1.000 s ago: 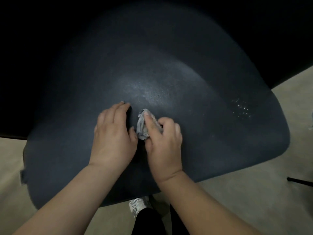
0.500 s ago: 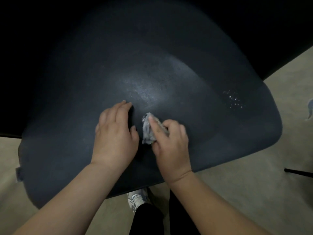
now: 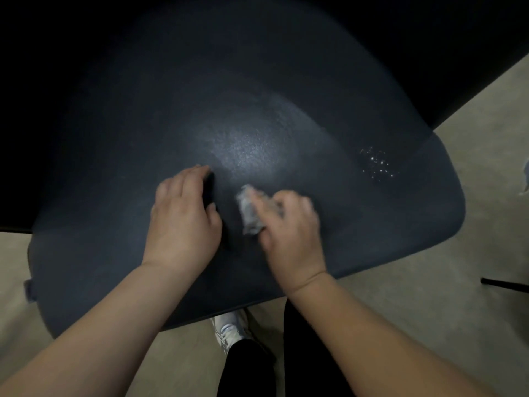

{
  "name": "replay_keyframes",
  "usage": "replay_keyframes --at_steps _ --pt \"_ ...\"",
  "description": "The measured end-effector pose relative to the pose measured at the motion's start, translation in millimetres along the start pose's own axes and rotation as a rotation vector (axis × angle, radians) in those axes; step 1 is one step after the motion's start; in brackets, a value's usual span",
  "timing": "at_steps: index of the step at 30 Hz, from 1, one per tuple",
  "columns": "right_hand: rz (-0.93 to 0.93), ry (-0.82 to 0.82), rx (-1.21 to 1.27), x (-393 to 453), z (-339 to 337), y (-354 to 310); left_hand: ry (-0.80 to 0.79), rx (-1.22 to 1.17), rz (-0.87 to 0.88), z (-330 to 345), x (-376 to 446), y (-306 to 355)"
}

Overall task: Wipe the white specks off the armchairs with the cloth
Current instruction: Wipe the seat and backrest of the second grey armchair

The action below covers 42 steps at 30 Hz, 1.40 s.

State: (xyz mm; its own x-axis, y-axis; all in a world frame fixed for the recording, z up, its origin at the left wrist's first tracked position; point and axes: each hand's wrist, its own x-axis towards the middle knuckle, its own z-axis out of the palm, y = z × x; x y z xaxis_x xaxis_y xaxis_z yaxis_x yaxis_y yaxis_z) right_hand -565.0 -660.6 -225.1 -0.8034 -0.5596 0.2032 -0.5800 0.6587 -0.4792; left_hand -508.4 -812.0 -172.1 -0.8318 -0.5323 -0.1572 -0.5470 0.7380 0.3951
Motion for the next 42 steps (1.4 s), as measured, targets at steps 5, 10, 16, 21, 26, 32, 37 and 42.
replay_keyframes --at_steps 5,10,16,21,26,32,37,42 --pt "0.294 0.172 -0.018 17.2 -30.1 56.5 -0.014 -0.019 0.028 5.7 -3.2 13.2" --pt "0.005 0.031 -0.024 -0.2 -37.0 63.7 -0.037 -0.029 0.083 17.0 5.7 41.1" --pt "0.477 0.328 -0.096 26.5 -64.5 139.9 -0.013 -0.031 0.106 25.6 27.6 68.2" --pt "0.207 0.174 -0.034 26.1 -51.2 106.7 -0.022 0.006 0.112 32.9 42.3 85.0" --pt "0.421 0.251 0.001 62.5 -61.8 145.8 -0.012 0.014 0.123 34.6 54.7 92.5" --pt "0.196 0.115 0.000 53.2 -50.1 105.7 0.011 -0.006 0.120 36.1 67.1 98.2" --pt "0.195 0.125 -0.029 52.1 -59.3 134.1 0.005 0.000 0.103 36.3 72.1 99.6" --pt "0.507 0.277 -0.014 103.9 -55.0 145.6 0.006 -0.014 0.114 37.1 74.7 95.1"
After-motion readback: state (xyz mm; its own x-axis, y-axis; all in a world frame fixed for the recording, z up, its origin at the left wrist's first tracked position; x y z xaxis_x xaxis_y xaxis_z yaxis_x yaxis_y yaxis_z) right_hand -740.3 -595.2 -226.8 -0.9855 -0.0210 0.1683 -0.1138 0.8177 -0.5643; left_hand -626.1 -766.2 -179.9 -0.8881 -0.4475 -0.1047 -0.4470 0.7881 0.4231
